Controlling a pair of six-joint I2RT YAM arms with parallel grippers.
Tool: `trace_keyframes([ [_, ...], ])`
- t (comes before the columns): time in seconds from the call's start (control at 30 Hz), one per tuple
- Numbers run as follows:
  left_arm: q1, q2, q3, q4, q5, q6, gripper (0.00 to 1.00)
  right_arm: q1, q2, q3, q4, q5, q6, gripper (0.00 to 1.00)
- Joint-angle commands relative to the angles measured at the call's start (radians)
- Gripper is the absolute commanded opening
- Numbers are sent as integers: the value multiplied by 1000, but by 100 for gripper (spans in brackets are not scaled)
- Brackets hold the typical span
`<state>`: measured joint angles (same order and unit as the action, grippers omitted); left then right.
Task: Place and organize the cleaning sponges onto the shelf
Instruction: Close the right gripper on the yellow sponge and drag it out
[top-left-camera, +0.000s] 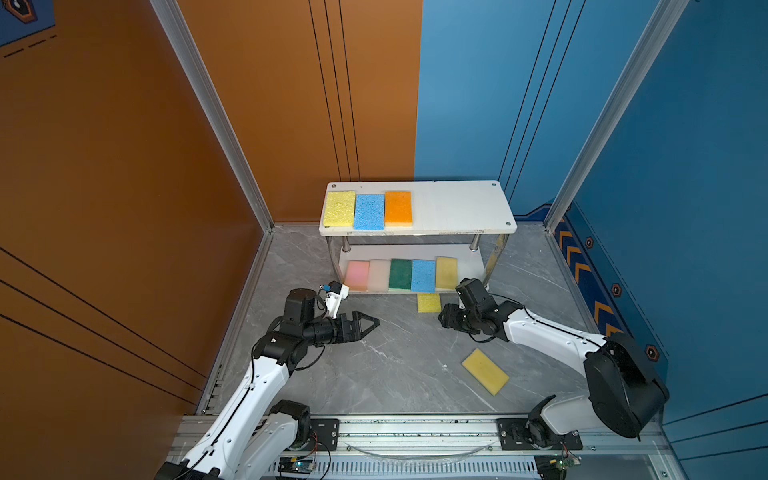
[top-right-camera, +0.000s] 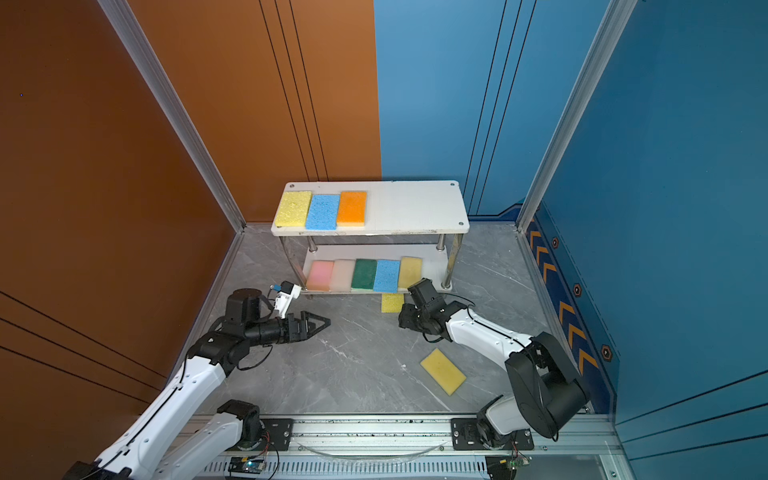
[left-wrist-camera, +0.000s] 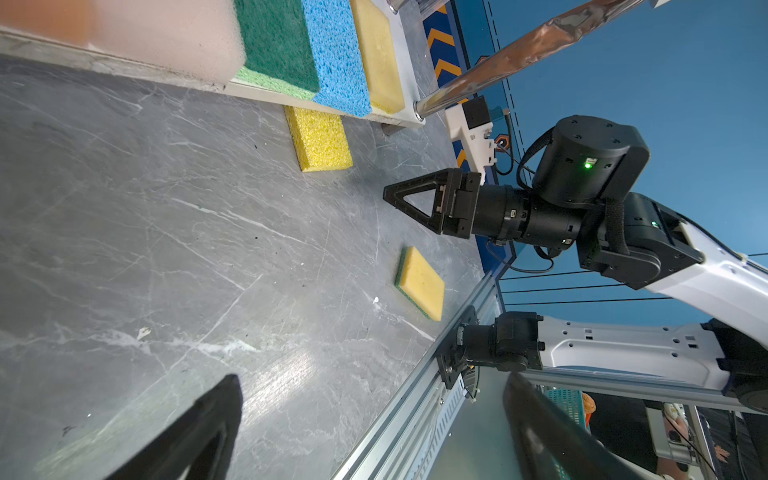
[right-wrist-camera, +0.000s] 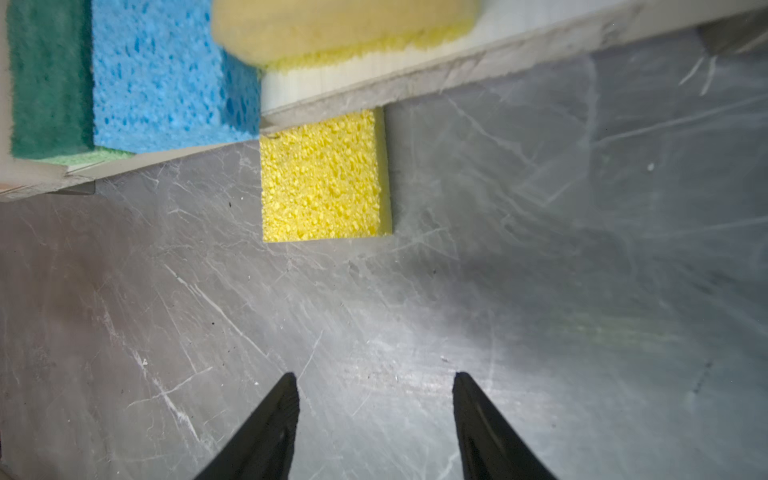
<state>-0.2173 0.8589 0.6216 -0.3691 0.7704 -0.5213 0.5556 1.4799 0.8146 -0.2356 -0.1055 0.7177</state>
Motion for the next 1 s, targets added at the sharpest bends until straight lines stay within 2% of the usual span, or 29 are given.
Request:
trace_keyframes([
  [0.0,-10,0,-14,-6,1,6,98,-21,39,37,64,-14,-33,57],
  [0.3,-9,2,-14,-9,1,7,98,-37,135,72,145,-41,-42,51],
  [0.97,-8,3,-12,-10,3,10,98,-50,263,93,259,-20,-2,34],
])
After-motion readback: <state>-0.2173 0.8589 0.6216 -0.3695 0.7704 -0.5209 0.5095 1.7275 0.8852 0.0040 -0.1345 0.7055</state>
